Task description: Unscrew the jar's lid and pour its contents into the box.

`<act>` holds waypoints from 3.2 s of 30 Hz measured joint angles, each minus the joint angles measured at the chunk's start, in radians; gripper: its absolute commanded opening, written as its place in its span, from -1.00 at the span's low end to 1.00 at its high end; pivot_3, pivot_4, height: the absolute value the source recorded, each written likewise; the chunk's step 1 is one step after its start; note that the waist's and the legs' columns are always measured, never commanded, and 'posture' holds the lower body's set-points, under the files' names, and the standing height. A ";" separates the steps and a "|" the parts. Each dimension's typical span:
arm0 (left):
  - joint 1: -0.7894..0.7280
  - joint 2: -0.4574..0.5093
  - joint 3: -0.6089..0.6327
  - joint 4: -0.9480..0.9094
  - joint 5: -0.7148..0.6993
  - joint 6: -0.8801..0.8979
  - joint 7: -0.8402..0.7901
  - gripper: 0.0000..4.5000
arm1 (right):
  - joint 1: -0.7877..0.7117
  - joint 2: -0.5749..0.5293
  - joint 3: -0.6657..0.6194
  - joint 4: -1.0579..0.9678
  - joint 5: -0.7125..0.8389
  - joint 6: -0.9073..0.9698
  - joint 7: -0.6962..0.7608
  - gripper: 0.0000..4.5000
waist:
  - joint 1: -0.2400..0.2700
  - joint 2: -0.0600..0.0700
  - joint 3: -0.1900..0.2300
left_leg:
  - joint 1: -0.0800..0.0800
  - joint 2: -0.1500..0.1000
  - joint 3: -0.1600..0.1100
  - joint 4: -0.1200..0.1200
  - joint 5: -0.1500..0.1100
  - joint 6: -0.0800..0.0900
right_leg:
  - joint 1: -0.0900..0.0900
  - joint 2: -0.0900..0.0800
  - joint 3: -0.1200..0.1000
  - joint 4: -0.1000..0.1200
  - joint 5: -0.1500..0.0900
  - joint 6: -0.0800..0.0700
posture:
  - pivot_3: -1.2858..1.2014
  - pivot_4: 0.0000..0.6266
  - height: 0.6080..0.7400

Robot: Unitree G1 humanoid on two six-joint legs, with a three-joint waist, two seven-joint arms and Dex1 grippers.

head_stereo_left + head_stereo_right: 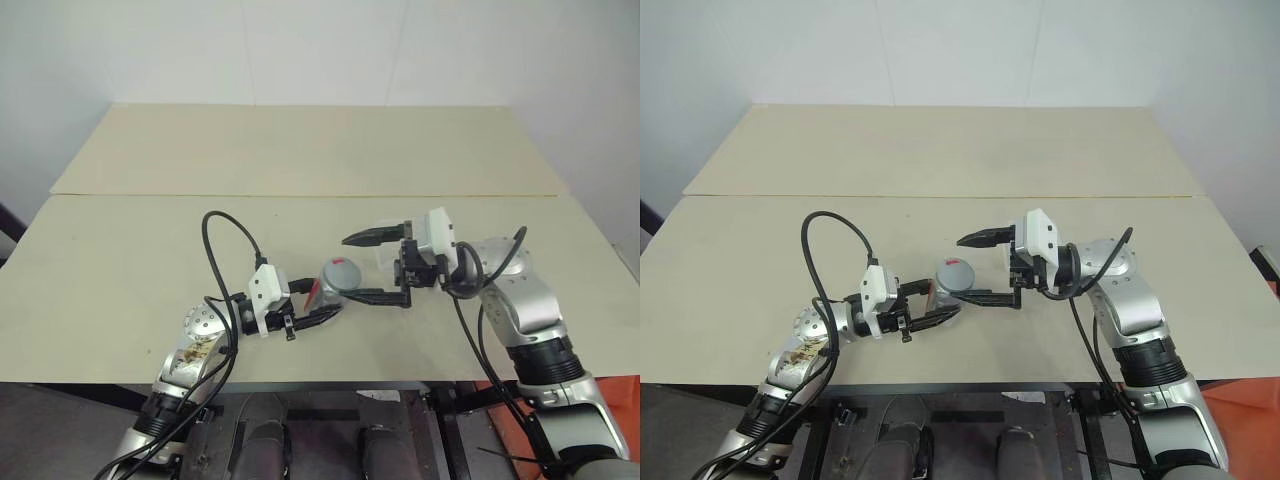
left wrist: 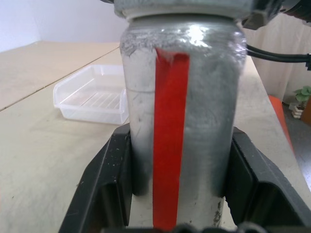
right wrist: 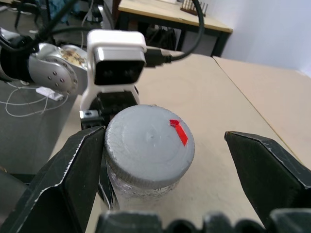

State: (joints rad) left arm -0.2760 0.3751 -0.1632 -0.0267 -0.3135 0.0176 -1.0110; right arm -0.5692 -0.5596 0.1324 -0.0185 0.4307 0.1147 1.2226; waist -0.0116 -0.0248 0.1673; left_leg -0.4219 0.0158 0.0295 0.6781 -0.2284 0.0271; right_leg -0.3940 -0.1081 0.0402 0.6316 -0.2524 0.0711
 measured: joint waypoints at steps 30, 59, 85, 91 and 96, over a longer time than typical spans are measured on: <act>-0.005 -0.073 -0.007 0.004 0.000 -0.085 0.043 -0.05 | 0.047 0.076 -0.029 -0.109 0.141 0.182 -0.069 0.98 | 0.000 0.000 0.000 | 0.000 0.000 0.000 0.000 0.000 0.000 | 0.000 0.000 0.000 0.000 0.000 0.000 | 0.03 -0.52 1.00; -0.029 -0.095 -0.025 0.043 0.025 -0.105 0.049 -0.05 | 0.052 0.150 0.010 -0.123 0.101 0.198 -0.104 0.98 | 0.000 0.000 0.000 | 0.000 0.000 0.000 0.000 0.000 0.000 | 0.000 0.000 0.000 0.000 0.000 0.000 | 0.03 -0.52 1.00; -0.029 -0.108 -0.025 0.044 0.034 -0.105 0.047 -0.05 | 0.038 0.154 0.002 -0.124 0.054 0.176 -0.118 0.98 | 0.000 0.000 0.000 | 0.000 0.000 0.000 0.000 0.000 0.000 | 0.000 0.000 0.000 0.000 0.000 0.000 | 0.03 -0.52 1.00; -0.028 -0.114 -0.025 0.044 0.025 -0.105 0.045 -0.05 | 0.031 0.150 -0.024 -0.118 0.054 0.176 -0.138 0.98 | 0.000 0.000 0.000 | 0.000 0.000 0.000 0.000 0.000 0.000 | 0.000 0.000 0.000 0.000 0.000 0.000 | 0.03 -0.52 1.00; -0.028 -0.117 -0.016 0.044 0.001 -0.105 0.046 -0.05 | 0.031 0.136 -0.031 -0.118 0.054 0.176 -0.140 0.98 | 0.000 0.000 0.000 | 0.000 0.000 0.000 0.000 0.000 0.000 | 0.000 0.000 0.000 0.000 0.000 0.000 | 0.03 -0.52 1.00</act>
State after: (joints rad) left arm -0.3044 0.2579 -0.1796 0.0177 -0.3125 -0.0874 -0.9649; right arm -0.5381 -0.4240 0.1019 -0.1364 0.4843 0.2905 1.0829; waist -0.0119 -0.0248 0.1673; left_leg -0.4218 0.0156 0.0292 0.6781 -0.2284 0.0271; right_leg -0.3938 -0.1081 0.0400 0.6317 -0.2524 0.0712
